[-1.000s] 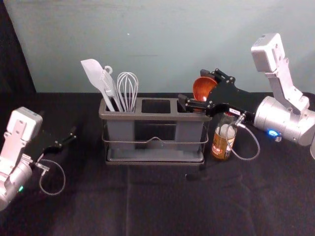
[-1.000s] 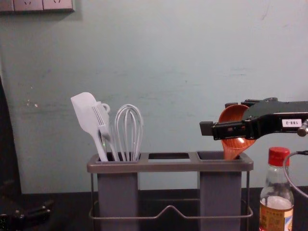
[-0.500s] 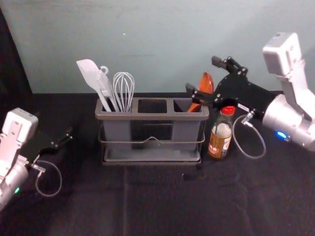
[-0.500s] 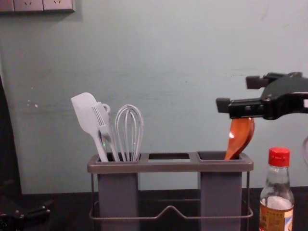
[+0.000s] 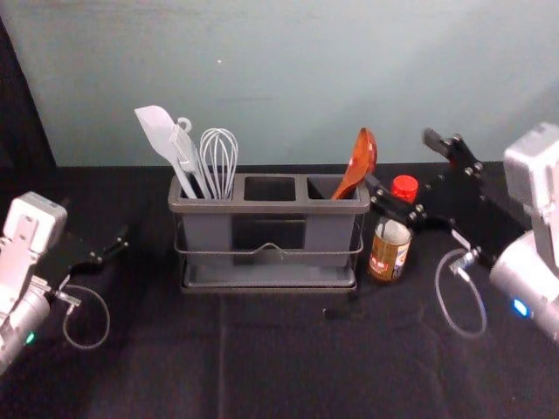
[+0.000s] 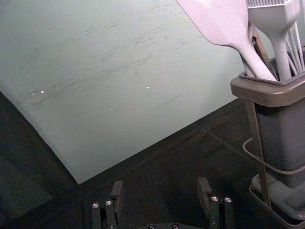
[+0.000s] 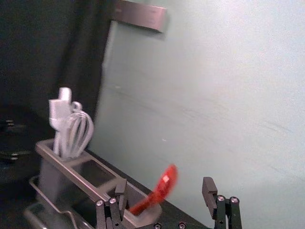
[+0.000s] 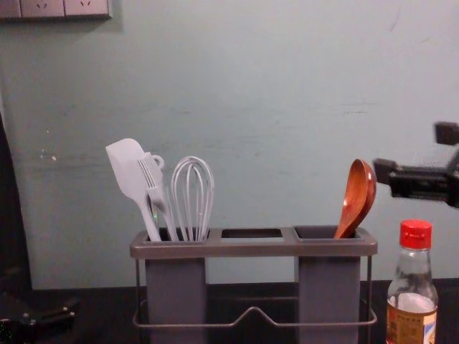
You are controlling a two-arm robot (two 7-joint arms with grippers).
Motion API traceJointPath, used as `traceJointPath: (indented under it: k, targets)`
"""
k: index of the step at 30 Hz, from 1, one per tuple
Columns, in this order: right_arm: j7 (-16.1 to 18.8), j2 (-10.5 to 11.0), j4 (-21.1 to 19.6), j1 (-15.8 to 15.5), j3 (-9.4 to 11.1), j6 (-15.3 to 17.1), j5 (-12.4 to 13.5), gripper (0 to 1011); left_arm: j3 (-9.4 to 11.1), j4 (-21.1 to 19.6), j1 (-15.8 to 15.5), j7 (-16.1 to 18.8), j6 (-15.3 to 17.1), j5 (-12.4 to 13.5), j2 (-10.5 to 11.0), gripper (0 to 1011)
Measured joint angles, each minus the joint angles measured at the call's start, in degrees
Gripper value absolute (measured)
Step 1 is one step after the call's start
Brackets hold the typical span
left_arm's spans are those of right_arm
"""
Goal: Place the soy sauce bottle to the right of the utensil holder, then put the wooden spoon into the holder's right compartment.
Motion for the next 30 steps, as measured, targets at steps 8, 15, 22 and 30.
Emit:
traceJointPath:
  k: [8,15,22,30]
  targets:
    - [-10.2,-5.2,-0.3,-8.4,1.7,-3.1,-5.3,1002,0.0,0.0,0.0,0.0,0.0,0.0,0.0,1011]
    - [-12.1,-8.6,1.9,-12.0,2.0,-4.2,-5.0,1002,0.0,0.0,0.0,0.0,0.0,0.0,0.0,1011]
    - [-12.4,-11.2,4.5,-13.7,2.9,-5.7,-3.4,1002,0.0,0.0,0.0,0.0,0.0,0.0,0.0,1011]
    - [-11.2,-12.8,6.2,-13.6,3.4,-6.1,-3.0,1002,0.0,0.0,0.0,0.0,0.0,0.0,0.0,1011]
